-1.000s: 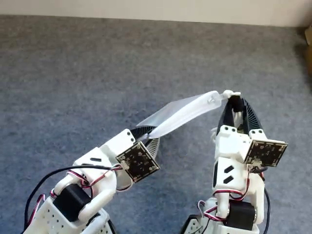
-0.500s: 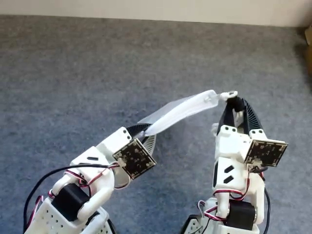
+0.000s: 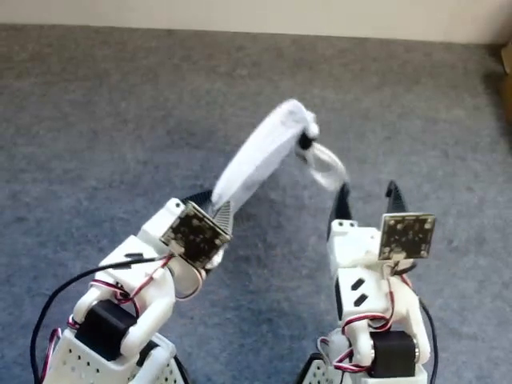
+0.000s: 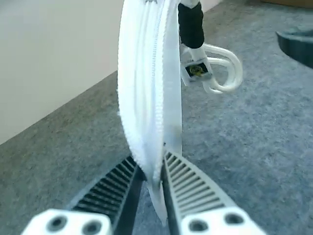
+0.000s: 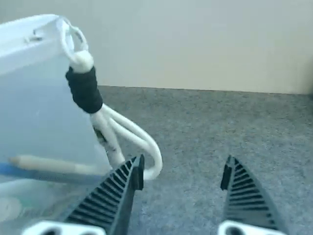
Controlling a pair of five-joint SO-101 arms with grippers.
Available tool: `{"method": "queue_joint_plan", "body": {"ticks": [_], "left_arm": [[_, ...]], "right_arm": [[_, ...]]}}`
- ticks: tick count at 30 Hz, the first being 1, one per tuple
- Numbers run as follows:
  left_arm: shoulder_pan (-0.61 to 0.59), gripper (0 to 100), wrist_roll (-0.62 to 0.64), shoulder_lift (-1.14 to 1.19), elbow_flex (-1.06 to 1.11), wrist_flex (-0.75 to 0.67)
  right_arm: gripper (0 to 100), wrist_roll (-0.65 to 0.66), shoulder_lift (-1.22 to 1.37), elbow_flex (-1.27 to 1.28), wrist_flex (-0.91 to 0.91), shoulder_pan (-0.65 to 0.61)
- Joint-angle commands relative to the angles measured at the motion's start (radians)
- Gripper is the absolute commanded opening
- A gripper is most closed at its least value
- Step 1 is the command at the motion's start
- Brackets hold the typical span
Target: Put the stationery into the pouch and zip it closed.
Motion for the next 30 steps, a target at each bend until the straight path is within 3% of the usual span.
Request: {"method": "queue_joint_plan", "body": {"ticks": [1,12,18,23,30], "left_arm": [[-0.061,1,0.044,-0.01,-0.018,-0.037],[-0.124,1,0.078,-0.01,-0.013,-0.069],[-0.128,1,0.077,-0.018,-0.021,-0.069],[-0.229,1,0.074,-0.018,-0.062,-0.061],[-0.389,18,0.074,-0.019,-0.067,0.026]], "right_arm": [[23.8,-0.003,0.007,-0.035,0.045,-0.116],[23.8,-0.005,0.007,-0.031,0.147,-0.366],[23.8,-0.002,0.007,-0.025,0.14,-0.394],[23.8,-0.003,0.007,-0.025,0.139,-0.394],[23.8,-0.002,0.007,-0.024,0.139,-0.394]]}}
